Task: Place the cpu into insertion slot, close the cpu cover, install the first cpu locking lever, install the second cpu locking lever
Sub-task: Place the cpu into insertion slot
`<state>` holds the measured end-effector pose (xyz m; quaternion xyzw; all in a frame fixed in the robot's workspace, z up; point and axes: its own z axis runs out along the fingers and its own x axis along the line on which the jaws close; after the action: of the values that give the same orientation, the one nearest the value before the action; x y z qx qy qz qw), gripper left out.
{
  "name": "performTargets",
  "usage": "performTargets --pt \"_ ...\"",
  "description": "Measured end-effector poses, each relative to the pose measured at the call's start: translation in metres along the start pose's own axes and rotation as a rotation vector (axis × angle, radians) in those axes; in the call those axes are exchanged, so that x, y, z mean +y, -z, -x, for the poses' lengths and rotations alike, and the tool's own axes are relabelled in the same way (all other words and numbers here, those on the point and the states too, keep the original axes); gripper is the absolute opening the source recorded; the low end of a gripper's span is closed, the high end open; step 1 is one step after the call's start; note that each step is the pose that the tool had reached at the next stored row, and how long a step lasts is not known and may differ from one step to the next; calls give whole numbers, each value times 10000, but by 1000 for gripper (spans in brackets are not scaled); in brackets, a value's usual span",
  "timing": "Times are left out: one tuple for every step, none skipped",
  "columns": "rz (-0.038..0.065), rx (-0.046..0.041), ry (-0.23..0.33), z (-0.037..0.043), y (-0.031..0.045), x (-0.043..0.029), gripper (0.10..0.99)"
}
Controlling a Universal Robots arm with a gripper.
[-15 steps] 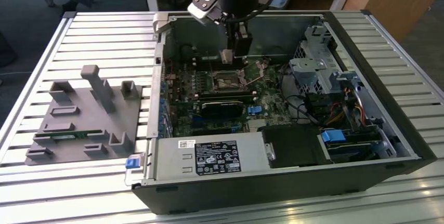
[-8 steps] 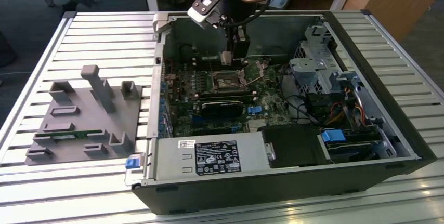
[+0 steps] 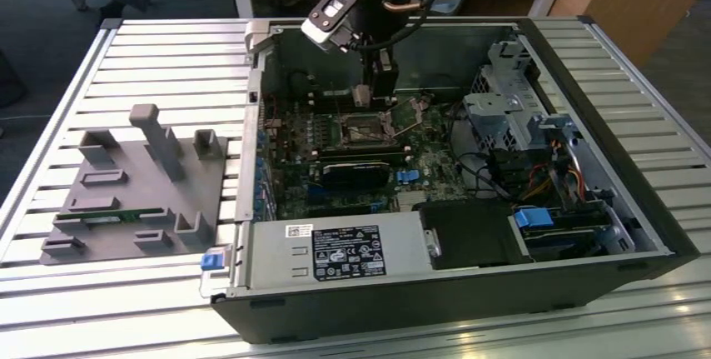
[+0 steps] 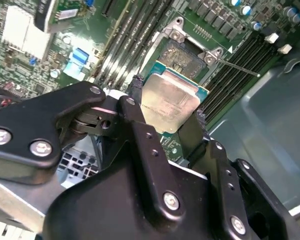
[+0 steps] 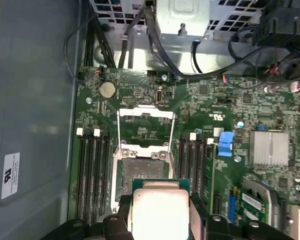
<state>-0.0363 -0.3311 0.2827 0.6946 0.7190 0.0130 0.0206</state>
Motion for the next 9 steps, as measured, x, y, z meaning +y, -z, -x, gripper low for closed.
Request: performTargets --pt "4 -1 0 -8 -18 -1 537" --pt "5 -1 0 -12 -36 -2 537" --pt "6 -1 1 -14 -56 -2 537" --pt "6 -2 1 -14 -72 -3 537" --pt "5 -3 2 -15 -91 -4 537" --pt "5 -2 0 -17 -109 -5 537" --pt "5 -2 0 -18 -127 -5 537" --pt "5 -2 1 -20 -144 -6 537" --pt "5 -2 0 -21 -159 -6 537"
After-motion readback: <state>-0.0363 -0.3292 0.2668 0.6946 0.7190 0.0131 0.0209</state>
